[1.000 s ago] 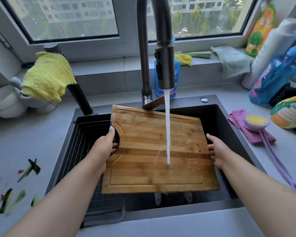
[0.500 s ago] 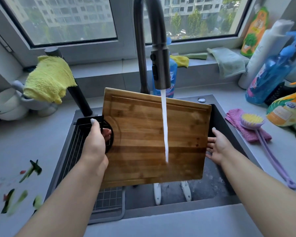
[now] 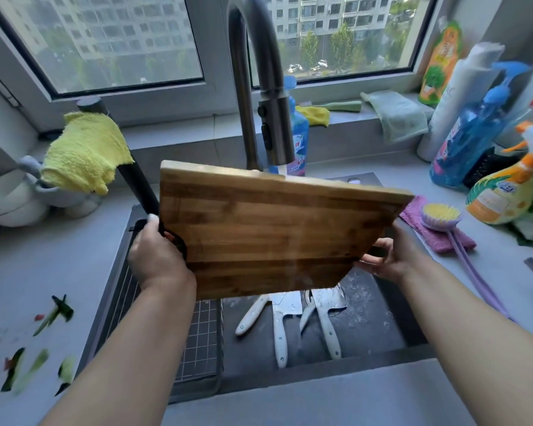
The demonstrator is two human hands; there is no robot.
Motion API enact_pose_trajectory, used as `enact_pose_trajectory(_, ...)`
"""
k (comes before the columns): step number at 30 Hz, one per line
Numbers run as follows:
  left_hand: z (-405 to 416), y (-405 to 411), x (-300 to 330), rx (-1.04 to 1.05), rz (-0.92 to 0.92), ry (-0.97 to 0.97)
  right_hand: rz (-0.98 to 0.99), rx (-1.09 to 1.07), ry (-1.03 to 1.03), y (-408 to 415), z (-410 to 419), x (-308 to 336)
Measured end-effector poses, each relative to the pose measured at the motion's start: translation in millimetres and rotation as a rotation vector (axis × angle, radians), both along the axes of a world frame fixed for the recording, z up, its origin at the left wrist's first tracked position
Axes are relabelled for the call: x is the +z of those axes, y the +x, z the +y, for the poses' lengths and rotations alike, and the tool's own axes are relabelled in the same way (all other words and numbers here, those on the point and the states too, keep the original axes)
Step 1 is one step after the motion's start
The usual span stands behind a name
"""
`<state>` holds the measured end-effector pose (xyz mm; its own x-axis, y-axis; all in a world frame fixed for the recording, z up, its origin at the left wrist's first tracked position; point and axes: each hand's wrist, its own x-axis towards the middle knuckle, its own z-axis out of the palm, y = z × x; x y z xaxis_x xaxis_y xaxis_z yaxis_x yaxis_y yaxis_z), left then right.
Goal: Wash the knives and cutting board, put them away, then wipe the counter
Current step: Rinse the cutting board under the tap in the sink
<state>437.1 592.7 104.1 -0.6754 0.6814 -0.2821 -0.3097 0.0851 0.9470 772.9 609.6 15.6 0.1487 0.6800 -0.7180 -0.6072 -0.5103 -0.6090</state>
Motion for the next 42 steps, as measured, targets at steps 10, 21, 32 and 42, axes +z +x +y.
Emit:
enact_pose_trajectory(10, -15.7, -12.2, -4.0, -0.441, -0.295, -0.129, 0.271, -0.043, 0.291, 11.4, -27.5, -9.1)
enact_pose_trajectory(21, -19.6, -35.3, -9.6, -0.703, -0.152, -0.331, -0.304, 0.299, 0.003, 4.1, -26.3, -17.9)
enact_pose_trajectory(32, -5.0, -57.2, -2.4, -0.634, 0.097, -0.163, -0.471, 0.440, -0.096, -48.8, -17.7, -45.7)
enact_pose_trajectory(42, -29.2, -99.4, -7.1, -0.563, 0.117, -0.143, -0.802, 0.568, -0.013, -106.5, -29.4, -49.8)
